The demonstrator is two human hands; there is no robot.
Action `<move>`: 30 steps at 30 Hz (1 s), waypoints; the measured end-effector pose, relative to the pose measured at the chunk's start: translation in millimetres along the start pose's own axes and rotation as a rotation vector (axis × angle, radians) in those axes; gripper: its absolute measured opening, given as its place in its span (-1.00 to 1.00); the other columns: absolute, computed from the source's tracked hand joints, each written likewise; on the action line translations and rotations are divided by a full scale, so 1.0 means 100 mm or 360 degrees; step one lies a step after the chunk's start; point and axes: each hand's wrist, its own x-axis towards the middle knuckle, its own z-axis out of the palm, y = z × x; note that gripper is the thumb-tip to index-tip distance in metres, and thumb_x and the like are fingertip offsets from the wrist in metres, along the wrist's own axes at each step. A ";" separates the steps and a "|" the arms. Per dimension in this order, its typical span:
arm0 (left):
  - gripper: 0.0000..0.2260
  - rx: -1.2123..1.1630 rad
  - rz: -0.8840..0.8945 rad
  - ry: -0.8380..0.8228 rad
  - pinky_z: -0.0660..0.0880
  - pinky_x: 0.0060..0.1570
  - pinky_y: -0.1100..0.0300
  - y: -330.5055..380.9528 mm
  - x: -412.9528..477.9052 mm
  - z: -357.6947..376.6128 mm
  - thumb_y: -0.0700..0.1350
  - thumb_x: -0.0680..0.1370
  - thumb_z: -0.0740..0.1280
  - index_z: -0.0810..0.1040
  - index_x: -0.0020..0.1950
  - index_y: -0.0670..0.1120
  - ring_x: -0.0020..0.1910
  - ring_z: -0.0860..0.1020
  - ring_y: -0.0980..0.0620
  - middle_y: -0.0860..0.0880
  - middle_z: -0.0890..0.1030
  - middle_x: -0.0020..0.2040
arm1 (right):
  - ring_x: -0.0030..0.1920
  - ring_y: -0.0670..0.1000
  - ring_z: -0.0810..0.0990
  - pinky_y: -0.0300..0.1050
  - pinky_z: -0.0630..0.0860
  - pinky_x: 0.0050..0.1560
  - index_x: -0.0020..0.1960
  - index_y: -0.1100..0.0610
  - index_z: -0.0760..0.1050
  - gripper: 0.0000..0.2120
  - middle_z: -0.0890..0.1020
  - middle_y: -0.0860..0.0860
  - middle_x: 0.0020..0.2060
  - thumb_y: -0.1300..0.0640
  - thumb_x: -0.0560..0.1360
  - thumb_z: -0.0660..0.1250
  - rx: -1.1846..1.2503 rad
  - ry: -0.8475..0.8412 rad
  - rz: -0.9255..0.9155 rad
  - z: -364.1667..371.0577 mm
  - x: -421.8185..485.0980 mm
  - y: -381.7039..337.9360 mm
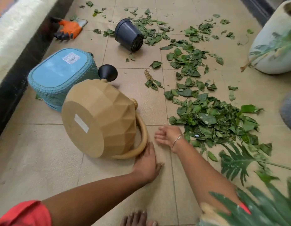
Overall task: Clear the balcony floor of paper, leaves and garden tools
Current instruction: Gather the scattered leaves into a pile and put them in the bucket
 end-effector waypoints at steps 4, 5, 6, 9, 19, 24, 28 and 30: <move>-0.22 0.0096 0.0089 0.0037 -0.20 0.47 0.01 0.16 0.17 -0.08 0.13 0.59 0.15 -0.28 0.51 -0.22 0.50 -0.30 -0.14 -0.18 -0.37 0.50 | -0.20 0.12 0.55 0.03 0.55 0.02 0.20 0.26 0.47 -0.74 0.55 0.13 -0.14 0.34 0.54 0.18 -0.0043 0.0416 -0.0340 -0.58 0.29 -0.32; -0.20 0.0117 0.0104 0.0039 -0.25 0.45 0.02 0.23 0.26 -0.09 0.12 0.58 0.18 -0.29 0.50 -0.23 0.49 -0.32 -0.14 -0.19 -0.36 0.50 | -0.17 0.09 0.54 -0.01 0.54 -0.05 0.13 0.20 0.50 -0.78 0.55 0.08 -0.14 0.34 0.53 0.21 -0.0169 0.0567 -0.0448 -0.72 0.32 -0.34; -0.16 0.0126 0.0114 0.0043 -0.26 0.45 0.03 0.31 0.36 -0.11 0.13 0.56 0.22 -0.29 0.50 -0.23 0.49 -0.32 -0.16 -0.21 -0.34 0.50 | -0.10 0.10 0.56 0.00 0.53 -0.05 0.07 0.14 0.50 -0.81 0.58 0.08 -0.09 0.33 0.52 0.22 -0.0320 0.0695 -0.0532 -0.84 0.32 -0.32; 0.06 0.0046 0.0102 0.0087 -0.21 0.46 -0.04 0.61 0.68 -0.15 0.17 0.42 0.41 -0.32 0.49 -0.23 0.50 -0.26 -0.21 -0.25 -0.28 0.51 | 0.06 0.01 0.49 -0.18 0.49 -0.03 0.24 0.11 0.44 -0.65 0.48 0.09 0.23 0.30 0.49 0.31 -0.0708 0.1000 -0.0595 -1.08 0.07 0.01; 0.32 0.0153 0.0034 0.0006 -0.28 0.37 -0.24 1.22 1.54 -0.51 0.27 0.20 0.51 -0.49 0.43 -0.18 0.44 -0.37 -0.30 -0.32 -0.41 0.44 | 0.23 0.16 0.45 -0.09 0.49 0.06 0.51 0.06 -0.28 0.04 -0.16 0.21 0.49 0.15 0.39 0.46 -0.1037 0.1011 0.0065 -1.17 0.17 0.07; 0.37 0.0114 -0.0074 -0.0193 -0.33 0.24 -0.42 1.31 1.86 -0.70 0.29 0.17 0.52 -0.58 0.36 -0.13 0.34 -0.50 -0.35 -0.29 -0.56 0.35 | 0.36 0.27 0.29 0.06 0.35 0.26 0.52 0.09 -0.17 -0.33 0.06 0.27 0.46 0.07 0.59 0.18 -0.0880 0.0866 0.0067 -1.21 0.88 -0.75; 0.38 0.0104 -0.0034 -0.0310 -0.41 0.18 -0.42 1.30 1.85 -0.75 0.31 0.14 0.51 -0.58 0.36 -0.12 0.30 -0.56 -0.34 -0.28 -0.60 0.32 | 0.40 0.18 0.24 0.04 0.41 0.23 0.53 0.01 -0.17 0.00 -0.06 0.19 0.50 0.33 0.37 0.45 -0.1078 0.0593 -0.0143 -1.37 0.94 -1.52; 0.39 0.0107 -0.0035 -0.0344 -0.41 0.17 -0.43 1.31 1.84 -0.78 0.32 0.13 0.51 -0.60 0.35 -0.10 0.30 -0.56 -0.34 -0.28 -0.59 0.33 | 0.21 0.08 0.39 -0.10 0.49 -0.09 0.52 -0.01 -0.01 -0.06 0.08 0.14 0.49 0.34 0.35 0.46 -0.1201 0.0513 -0.0315 -1.54 0.80 -1.76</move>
